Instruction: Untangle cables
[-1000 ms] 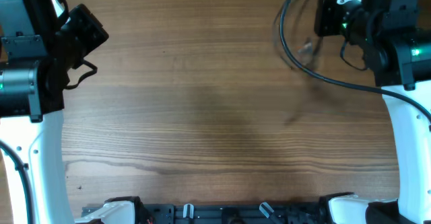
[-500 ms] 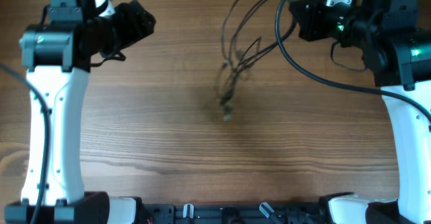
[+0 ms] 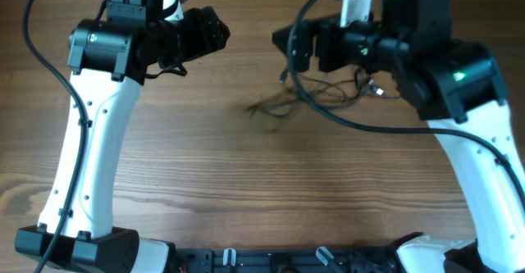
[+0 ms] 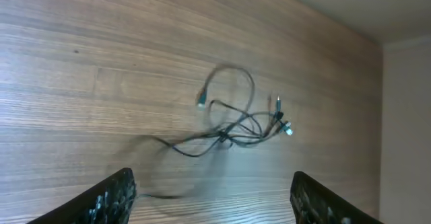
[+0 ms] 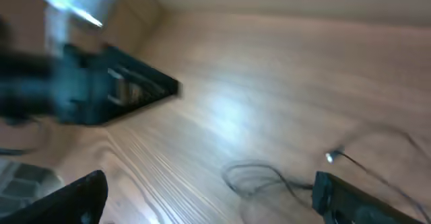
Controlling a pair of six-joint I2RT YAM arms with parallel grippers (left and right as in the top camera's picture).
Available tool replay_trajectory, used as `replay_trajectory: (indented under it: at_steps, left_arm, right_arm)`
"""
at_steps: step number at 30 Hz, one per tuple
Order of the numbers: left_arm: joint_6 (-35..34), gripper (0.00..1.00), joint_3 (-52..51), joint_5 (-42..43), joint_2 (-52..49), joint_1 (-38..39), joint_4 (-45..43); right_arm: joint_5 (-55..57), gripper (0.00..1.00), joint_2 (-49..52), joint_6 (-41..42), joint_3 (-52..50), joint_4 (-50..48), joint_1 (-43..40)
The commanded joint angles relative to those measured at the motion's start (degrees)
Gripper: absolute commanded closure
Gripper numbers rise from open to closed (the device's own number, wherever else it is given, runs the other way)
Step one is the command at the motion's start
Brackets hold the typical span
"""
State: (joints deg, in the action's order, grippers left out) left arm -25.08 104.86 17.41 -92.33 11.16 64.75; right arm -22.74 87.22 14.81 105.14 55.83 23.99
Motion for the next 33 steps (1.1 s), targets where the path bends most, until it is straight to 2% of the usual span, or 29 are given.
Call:
replay_trajectory:
  at_steps: [1, 6, 10, 12, 15, 18, 21, 24, 27, 33]
  left_arm:
    - [2.45, 0.21, 0.15, -1.03, -0.46, -1.05, 1.22]
    - [2.45, 0.19, 0.15, -6.75, -0.46, -2.56, 6.27]
    - [2.43, 0.18, 0.15, -9.40, -0.46, -3.19, 7.54]
    - [2.43, 0.17, 0.15, -9.38, -0.46, -3.19, 7.58]
    - [2.40, 0.17, 0.15, -9.38, -0.46, -3.19, 8.04]
    - [2.43, 0.17, 0.15, -9.38, -0.46, -3.19, 8.63]
    - [2.43, 0.16, 0.15, -9.38, -0.46, -3.19, 8.76]
    - [2.75, 0.15, 0.15, -9.38, -0.46, -3.19, 9.49]
    - [3.93, 0.16, 0.15, -9.40, -0.46, -3.19, 9.94]
    - [5.40, 0.15, 0.15, -9.60, -0.46, -3.19, 11.37]
  right_arm:
    - [7.50, 0.00, 7.32, -5.57, 0.15, 3.37, 1.22]
    - [9.22, 0.00, 16.85, -4.52, 0.13, 8.68, 1.57]
    - [-0.81, 0.00, 23.69, 15.85, 0.11, 10.51, 3.82]
    - [-1.40, 0.00, 25.11, 30.47, 0.09, 11.37, 5.16]
    - [5.51, 0.00, 25.46, 48.06, -1.60, 12.02, 7.54]
    - [15.19, 0.00, 25.46, 72.11, -5.90, 17.66, 9.90]
    - [18.93, 0.00, 25.46, 87.95, -13.38, 17.29, 11.72]
    - [18.69, 0.00, 25.46, 89.31, -20.24, 11.04, 12.63]
    - [18.78, 0.03, 25.46, 94.05, -24.65, 8.28, 13.09]
    - [19.12, 0.03, 25.51, 93.18, -26.53, 3.91, 13.14]
